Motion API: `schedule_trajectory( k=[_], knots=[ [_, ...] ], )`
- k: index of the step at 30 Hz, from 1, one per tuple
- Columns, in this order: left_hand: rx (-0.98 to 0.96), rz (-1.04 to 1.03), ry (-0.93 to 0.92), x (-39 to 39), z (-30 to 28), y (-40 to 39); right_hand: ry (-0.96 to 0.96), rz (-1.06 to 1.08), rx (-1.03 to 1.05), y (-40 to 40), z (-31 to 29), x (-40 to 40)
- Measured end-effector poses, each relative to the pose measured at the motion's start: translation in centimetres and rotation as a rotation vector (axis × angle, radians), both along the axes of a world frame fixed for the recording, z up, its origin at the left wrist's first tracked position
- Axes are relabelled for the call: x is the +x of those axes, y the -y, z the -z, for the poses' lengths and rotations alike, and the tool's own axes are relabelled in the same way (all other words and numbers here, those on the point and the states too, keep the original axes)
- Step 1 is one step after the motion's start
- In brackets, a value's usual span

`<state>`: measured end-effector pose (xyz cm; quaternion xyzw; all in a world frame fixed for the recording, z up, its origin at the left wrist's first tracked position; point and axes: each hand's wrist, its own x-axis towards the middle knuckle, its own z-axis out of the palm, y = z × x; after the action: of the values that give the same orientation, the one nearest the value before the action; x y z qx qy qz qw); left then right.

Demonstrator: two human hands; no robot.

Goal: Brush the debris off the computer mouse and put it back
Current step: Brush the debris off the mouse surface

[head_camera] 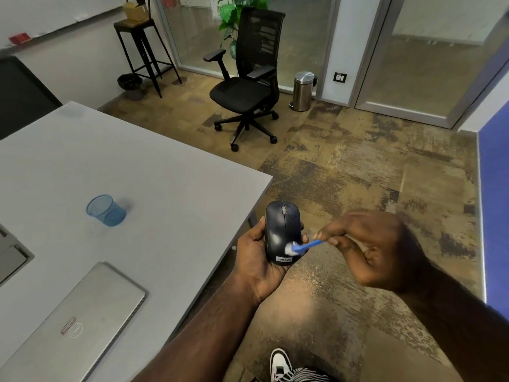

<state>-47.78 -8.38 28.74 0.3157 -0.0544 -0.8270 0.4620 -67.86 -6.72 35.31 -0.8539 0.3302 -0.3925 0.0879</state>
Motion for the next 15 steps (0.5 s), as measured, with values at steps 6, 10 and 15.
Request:
schedule_trajectory(
  k=[6,10,15],
  knots=[
    [-0.018,0.03,0.024,-0.2,-0.2,-0.1,0.012,0.134,-0.045,0.3,0.3,0.3],
    [-0.063,0.076,0.019,0.0,-0.1,-0.3,0.056,0.359,-0.054,1.3,-0.2,0.0],
    [-0.105,0.111,0.007,-0.4,0.0,-0.5,0.064,0.359,-0.021,1.7,-0.6,0.7]
  ],
)
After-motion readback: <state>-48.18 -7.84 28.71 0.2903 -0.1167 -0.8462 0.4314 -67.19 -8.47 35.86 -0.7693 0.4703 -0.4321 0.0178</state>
